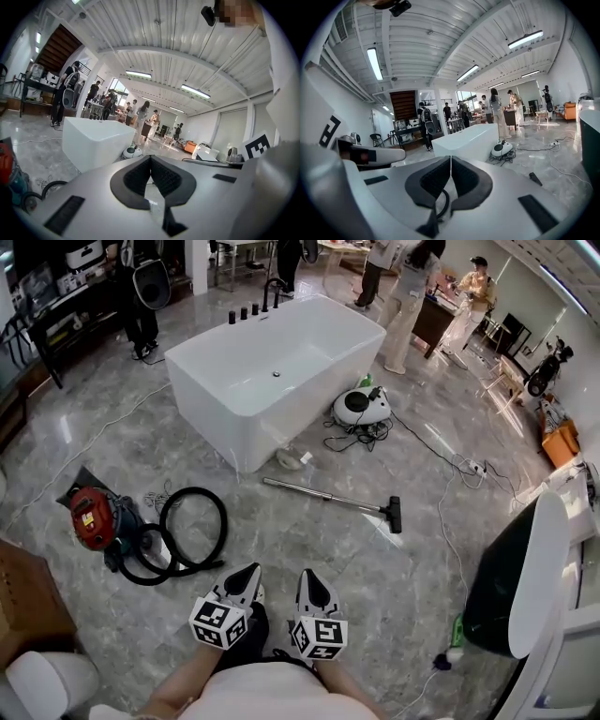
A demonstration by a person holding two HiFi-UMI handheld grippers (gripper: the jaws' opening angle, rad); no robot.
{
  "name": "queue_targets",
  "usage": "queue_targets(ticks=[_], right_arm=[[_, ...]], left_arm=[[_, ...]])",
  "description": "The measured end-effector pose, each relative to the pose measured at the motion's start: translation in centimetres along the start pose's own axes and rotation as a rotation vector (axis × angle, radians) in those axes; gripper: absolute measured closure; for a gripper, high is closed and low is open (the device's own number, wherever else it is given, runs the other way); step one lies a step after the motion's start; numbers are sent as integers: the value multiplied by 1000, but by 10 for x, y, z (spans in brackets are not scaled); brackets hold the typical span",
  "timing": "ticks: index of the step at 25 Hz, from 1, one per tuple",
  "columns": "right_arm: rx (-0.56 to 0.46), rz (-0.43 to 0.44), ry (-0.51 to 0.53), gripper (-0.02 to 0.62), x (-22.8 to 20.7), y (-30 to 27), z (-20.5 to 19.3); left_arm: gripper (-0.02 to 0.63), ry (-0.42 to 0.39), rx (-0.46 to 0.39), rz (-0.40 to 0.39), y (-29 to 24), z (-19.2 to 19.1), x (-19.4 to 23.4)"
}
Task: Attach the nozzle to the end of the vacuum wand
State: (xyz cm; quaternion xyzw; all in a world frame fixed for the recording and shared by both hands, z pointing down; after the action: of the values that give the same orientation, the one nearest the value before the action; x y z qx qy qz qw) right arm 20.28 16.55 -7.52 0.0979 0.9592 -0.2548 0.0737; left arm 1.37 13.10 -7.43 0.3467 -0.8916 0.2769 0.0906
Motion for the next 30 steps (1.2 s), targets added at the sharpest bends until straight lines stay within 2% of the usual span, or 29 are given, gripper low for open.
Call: queue_targets(ticks=[12, 19, 30], right_arm=[[6, 50, 22, 580, -1, -87, 40], [8, 81, 43, 580, 3, -119, 48], [49, 85, 108, 579, -6, -128, 55]], left_arm=[[598, -33, -11, -3, -56, 55, 58], [598, -17, -17, 17, -69, 62, 84], [598, 31, -28, 46, -68, 60, 87]])
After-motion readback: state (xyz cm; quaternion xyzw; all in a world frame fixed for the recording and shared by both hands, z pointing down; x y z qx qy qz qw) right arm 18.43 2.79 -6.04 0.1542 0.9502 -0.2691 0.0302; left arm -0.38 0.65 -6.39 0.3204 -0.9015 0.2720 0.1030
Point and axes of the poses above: the fingertips, and each gripper's own axes: y backward along the fingers, x to its left, z out of its top, the point moved 9 cm from there along y, backward along the fingers, and after that the axes turned 11 degrees about x, right-handed, at the moved point
